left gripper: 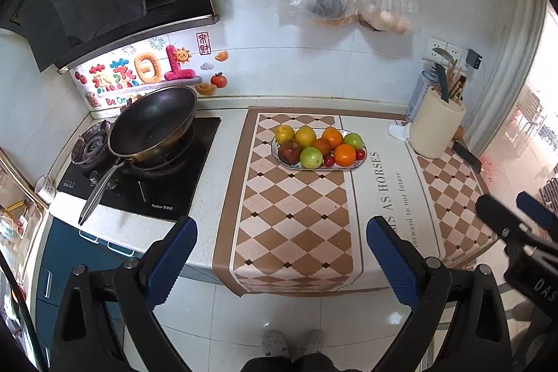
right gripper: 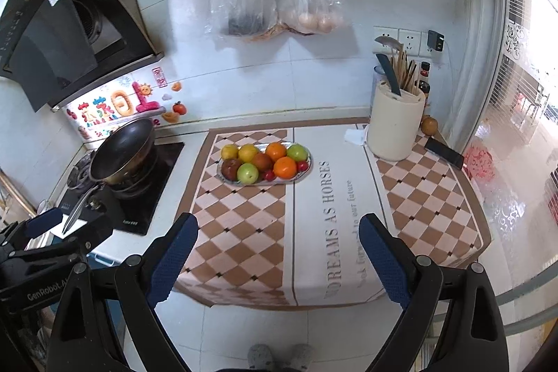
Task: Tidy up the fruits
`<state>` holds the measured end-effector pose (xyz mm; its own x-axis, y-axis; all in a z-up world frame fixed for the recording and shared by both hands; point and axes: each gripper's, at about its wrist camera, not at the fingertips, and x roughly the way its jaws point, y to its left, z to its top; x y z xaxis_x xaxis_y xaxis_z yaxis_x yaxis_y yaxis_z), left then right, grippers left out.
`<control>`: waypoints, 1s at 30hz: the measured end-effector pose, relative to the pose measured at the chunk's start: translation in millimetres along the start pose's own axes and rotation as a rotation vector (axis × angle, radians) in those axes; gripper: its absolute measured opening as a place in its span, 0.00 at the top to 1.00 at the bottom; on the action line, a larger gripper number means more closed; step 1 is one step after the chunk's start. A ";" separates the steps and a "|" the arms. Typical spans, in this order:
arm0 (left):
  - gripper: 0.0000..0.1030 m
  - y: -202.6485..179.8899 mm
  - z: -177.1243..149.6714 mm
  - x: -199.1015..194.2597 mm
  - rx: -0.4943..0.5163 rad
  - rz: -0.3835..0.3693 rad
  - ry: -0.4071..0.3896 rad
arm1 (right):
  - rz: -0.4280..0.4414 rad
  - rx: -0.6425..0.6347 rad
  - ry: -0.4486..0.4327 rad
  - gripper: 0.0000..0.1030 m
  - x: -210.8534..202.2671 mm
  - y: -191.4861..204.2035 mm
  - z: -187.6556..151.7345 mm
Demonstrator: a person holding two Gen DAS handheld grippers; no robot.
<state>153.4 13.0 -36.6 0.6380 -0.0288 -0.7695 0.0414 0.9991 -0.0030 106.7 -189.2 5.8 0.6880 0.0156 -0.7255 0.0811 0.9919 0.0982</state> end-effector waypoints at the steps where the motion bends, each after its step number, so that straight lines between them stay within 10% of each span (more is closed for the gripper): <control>1: 0.03 -0.9 1.7 3.7 0.000 0.001 0.002 | -0.004 0.002 -0.002 0.07 4.7 -1.1 3.6; 30: 0.03 -15.8 51.1 123.9 0.002 0.069 0.103 | -0.081 0.003 0.103 0.07 140.9 -14.6 46.4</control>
<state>271.1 -7.9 -99.3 0.5567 0.0430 -0.8296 0.0019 0.9986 0.0531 235.9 -207.4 -66.3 0.6010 -0.0519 -0.7976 0.1361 0.9900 0.0382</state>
